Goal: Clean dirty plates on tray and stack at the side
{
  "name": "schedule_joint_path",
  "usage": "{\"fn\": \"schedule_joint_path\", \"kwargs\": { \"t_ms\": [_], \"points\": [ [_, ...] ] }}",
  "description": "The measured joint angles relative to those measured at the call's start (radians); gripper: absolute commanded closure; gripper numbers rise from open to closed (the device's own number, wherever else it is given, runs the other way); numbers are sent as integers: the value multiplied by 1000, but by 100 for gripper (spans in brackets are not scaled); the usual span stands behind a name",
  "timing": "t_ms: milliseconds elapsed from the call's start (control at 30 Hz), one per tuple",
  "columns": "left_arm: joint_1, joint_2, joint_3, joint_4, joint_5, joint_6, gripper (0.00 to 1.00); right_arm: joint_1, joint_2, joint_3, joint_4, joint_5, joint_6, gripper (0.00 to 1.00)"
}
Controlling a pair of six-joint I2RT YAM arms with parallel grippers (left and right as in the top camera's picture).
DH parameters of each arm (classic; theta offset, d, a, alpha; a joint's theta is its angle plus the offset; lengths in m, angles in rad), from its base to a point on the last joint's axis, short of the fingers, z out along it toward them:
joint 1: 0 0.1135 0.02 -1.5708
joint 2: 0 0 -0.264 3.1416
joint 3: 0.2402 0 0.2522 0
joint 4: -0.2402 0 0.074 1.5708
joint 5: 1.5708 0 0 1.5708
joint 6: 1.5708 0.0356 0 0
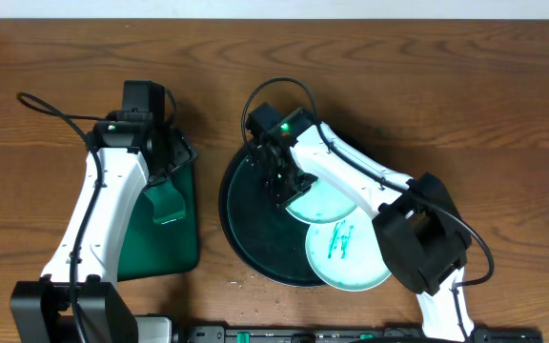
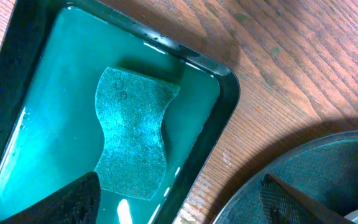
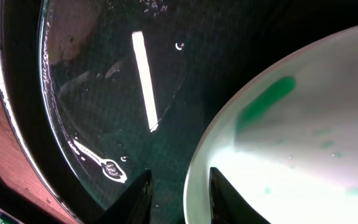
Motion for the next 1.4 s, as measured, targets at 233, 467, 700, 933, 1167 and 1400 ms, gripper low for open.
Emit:
{"fn": "schedule_joint_path", "kwargs": {
  "t_ms": [233,467,700,933,1167,1400],
  "points": [
    [0,0,0,0,0,0,18,0,18,0,5,-1,3,78],
    [0,0,0,0,0,0,18,0,60,0,5,-4,11,86],
    [0,0,0,0,0,0,18,0,62,0,-1,2,19,91],
    [0,0,0,0,0,0,18,0,62,0,-11,10,19,98],
    [0,0,0,0,0,0,18,-1,61,23,-57,39,23,99],
    [0,0,0,0,0,0,18,3,64,125,-135,84,23,99]
  ]
}}
